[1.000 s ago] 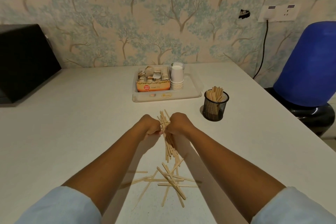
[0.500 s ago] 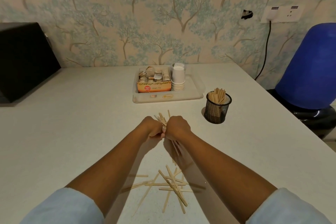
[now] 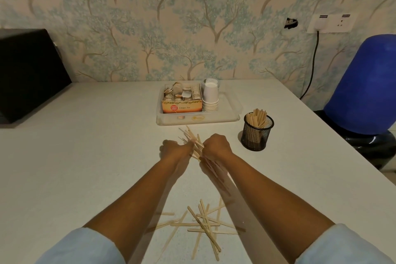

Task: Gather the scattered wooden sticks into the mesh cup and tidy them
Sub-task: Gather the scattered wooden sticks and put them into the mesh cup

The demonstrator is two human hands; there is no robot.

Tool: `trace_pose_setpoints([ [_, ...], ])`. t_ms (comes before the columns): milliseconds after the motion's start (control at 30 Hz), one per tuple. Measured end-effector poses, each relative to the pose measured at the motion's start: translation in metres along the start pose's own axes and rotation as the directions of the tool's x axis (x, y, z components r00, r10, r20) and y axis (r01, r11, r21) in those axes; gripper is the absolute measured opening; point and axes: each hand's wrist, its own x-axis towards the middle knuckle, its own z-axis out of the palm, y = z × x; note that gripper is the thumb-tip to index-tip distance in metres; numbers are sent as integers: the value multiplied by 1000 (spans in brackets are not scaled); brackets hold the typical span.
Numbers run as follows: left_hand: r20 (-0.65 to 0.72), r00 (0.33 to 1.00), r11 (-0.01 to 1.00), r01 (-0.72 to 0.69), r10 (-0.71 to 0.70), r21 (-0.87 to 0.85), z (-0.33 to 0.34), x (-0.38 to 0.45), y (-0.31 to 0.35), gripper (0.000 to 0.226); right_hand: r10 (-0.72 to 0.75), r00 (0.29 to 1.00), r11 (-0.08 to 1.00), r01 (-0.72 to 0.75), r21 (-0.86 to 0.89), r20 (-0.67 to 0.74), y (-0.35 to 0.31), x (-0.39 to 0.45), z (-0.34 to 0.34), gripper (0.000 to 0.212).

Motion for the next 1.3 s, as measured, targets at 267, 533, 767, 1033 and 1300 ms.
trace_pose_setpoints([
  [267, 318, 933, 944, -60, 169, -325, 10, -4, 21, 58, -118, 992, 943, 124, 310, -38, -3, 3, -6, 13],
  [533, 262, 933, 919, -141, 248, -369, 20, 1, 33, 48, -166, 967, 890, 231, 393, -192, -3, 7, 0, 20],
  [767, 130, 951, 866, -192, 280, -462, 20, 13, 43, 37, -18, 939, 777, 229, 587, -343, -11, 10, 2, 28],
  [1033, -94, 962, 757, -261, 257, -599, 10, 23, 60, 27, 102, 986, 675, 27, 738, -130, -8, 16, 2, 29],
  [1300, -27, 901, 666, -341, 434, -664, 7, 6, 74, 31, 332, 910, 133, -307, 942, 249, -9, 18, 18, 25],
])
